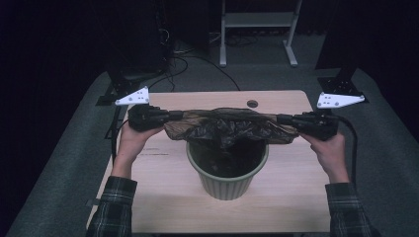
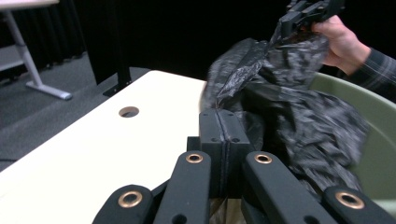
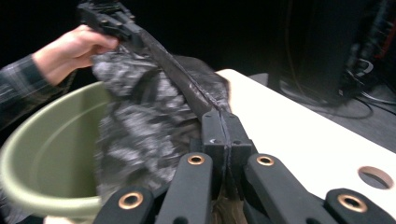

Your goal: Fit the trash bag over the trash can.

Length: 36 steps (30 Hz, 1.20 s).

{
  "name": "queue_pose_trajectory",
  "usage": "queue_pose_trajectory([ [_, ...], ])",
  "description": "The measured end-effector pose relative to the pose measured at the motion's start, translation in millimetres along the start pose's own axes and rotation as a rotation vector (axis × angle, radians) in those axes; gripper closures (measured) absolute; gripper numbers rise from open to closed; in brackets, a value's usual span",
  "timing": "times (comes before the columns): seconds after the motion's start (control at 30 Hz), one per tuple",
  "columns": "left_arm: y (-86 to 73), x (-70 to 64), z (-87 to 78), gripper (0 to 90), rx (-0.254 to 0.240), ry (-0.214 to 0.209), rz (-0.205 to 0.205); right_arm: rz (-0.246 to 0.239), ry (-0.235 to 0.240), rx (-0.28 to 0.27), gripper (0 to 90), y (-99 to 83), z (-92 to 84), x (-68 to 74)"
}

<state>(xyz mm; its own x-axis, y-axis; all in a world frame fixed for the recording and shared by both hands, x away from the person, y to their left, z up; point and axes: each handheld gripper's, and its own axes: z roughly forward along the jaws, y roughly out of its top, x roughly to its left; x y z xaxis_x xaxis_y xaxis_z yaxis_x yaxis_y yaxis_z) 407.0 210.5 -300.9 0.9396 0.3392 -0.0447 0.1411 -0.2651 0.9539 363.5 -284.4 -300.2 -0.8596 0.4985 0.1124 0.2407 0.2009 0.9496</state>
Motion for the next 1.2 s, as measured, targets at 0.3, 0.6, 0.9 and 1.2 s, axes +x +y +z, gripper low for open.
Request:
queue_pose_trajectory([
  [0.3,-23.4,25.8,29.9,89.0,0.075,0.051,-0.096,0.079,-0.100,0.056,90.0,-13.3,20.0,-28.7],
  [0.6,-44.1,27.0,40.0,89.1,0.138,0.061,-0.115,0.120,-0.122,0.091,90.0,-32.2,31.1,-38.2],
  [0.9,-53.6,23.6,40.6,89.1,0.201,0.071,-0.106,0.130,-0.143,0.131,90.0,-43.2,34.0,-41.4],
  [1.2,-54.1,14.6,31.6,83.8,0.167,0.039,-0.093,0.133,-0.177,0.056,64.4,-40.5,11.9,-39.6],
])
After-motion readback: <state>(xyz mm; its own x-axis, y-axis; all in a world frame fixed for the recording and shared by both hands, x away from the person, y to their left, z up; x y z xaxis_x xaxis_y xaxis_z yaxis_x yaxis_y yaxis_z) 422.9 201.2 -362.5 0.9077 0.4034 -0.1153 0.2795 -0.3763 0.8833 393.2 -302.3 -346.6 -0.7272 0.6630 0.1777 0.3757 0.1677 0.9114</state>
